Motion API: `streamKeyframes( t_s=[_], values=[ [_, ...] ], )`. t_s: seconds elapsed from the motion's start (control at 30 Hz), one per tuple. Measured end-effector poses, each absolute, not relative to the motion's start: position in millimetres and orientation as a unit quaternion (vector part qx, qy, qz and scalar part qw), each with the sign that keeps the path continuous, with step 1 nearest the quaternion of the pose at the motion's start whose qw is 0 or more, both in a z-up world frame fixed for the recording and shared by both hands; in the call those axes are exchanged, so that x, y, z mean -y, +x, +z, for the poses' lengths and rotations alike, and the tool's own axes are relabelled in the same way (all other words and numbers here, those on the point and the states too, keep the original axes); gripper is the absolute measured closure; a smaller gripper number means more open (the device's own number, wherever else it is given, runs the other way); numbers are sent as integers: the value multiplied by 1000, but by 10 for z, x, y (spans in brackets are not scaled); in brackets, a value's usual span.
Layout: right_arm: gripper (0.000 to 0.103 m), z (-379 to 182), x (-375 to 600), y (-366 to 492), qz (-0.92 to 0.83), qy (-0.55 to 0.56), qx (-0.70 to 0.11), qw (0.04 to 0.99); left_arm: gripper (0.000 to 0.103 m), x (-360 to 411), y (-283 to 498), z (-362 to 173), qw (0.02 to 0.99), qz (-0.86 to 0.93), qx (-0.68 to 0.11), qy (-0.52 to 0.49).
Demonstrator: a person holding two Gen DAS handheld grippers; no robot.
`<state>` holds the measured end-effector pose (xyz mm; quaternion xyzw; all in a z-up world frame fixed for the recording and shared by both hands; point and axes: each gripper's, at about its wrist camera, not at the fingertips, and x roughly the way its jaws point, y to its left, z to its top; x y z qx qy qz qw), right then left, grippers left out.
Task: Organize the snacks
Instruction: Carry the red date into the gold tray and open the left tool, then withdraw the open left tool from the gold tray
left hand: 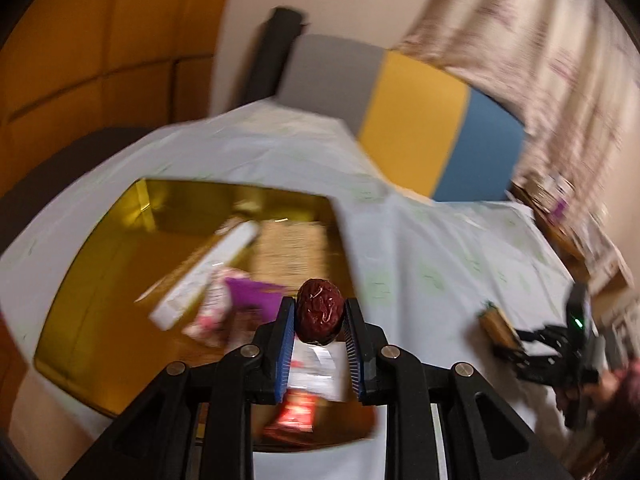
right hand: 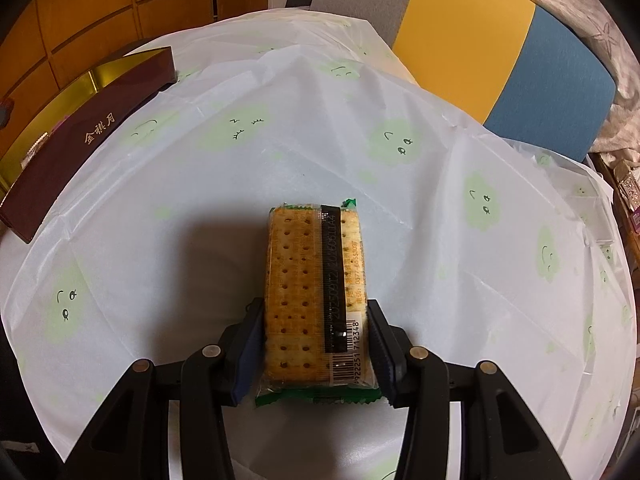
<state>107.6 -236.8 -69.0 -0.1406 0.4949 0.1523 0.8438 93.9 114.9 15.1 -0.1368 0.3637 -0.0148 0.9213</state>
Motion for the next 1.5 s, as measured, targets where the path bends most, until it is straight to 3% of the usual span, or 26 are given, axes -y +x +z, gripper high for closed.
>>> streamKeyframes(
  t_s=[0.23, 0.6, 0.73, 1.5],
  values=[
    [54, -694, 2362, 1072, 150, -141, -494, 845, 79, -1702, 1114, -128, 901, 46, -397, -170],
    [54, -694, 2366, 1072, 150, -137, -494, 845, 79, -1879, 1293, -408, 888, 66, -428, -156],
    [54, -697, 2362, 1070, 149, -136, -494, 846, 70, -1842, 1318, -482, 885, 78, -437, -138],
    [54, -700, 2361, 1074, 146, -134, -494, 847, 70, -1275, 932, -126, 917, 71, -385, -72]
  ],
)
